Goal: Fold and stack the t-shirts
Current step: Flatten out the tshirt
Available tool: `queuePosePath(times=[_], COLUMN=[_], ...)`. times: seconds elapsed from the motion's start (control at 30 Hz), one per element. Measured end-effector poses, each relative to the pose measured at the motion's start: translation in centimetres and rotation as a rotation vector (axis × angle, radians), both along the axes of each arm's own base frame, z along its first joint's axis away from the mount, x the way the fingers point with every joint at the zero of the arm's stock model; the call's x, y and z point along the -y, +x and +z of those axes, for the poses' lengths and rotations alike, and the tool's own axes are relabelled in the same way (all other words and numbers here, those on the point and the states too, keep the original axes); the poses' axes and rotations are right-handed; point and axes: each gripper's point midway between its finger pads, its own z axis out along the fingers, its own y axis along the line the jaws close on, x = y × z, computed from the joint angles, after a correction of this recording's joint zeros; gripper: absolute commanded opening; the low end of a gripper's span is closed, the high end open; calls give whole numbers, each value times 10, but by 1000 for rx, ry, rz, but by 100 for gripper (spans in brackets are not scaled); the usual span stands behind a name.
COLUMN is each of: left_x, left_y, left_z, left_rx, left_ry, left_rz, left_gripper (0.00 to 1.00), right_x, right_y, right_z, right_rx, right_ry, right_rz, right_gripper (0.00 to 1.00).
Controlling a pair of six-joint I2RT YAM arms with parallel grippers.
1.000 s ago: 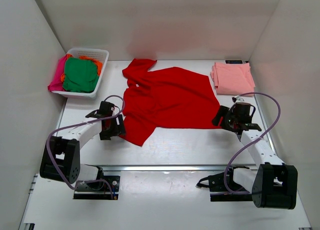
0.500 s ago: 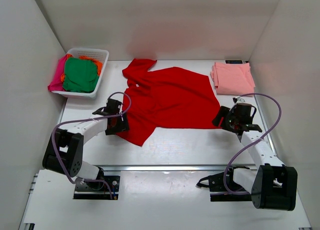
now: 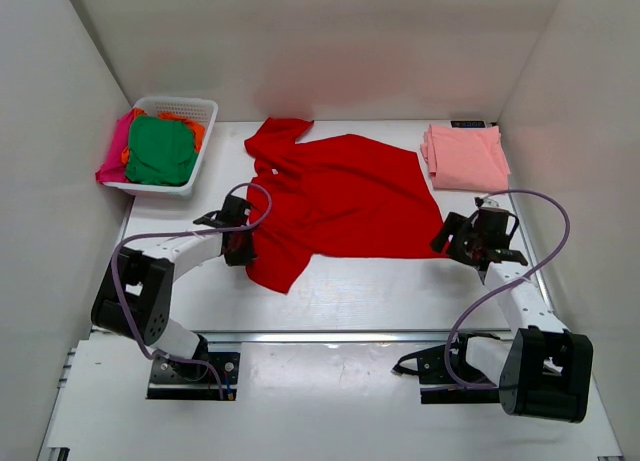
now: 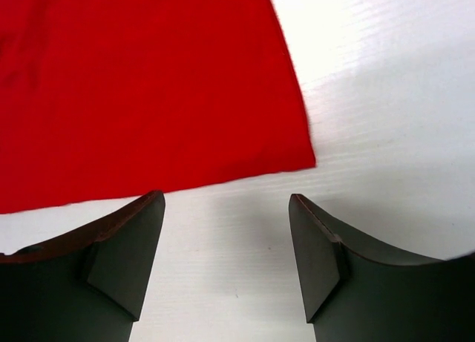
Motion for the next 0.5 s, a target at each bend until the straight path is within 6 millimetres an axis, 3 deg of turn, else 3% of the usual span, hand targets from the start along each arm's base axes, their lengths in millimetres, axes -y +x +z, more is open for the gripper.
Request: queuePosePath(times=[0.17,0.33,0.5], left_x=[0,0,-1], left_y=[-14,-13,-11], left_z=[8,37,49], left_rx=[-35,42,75], left_ry=[-37,-85,-119], left_rz=[-7,-7,-4], left_gripper=[0,0,0], right_x=[11,21,25], right_y=[-4,-8,7], right_z=[-20,-43,-46], right_rx=[-90,-193,-226], right_ry=[-12,-36,-57], right_rz=[-50,-112,-148], right_gripper=[67,67,67])
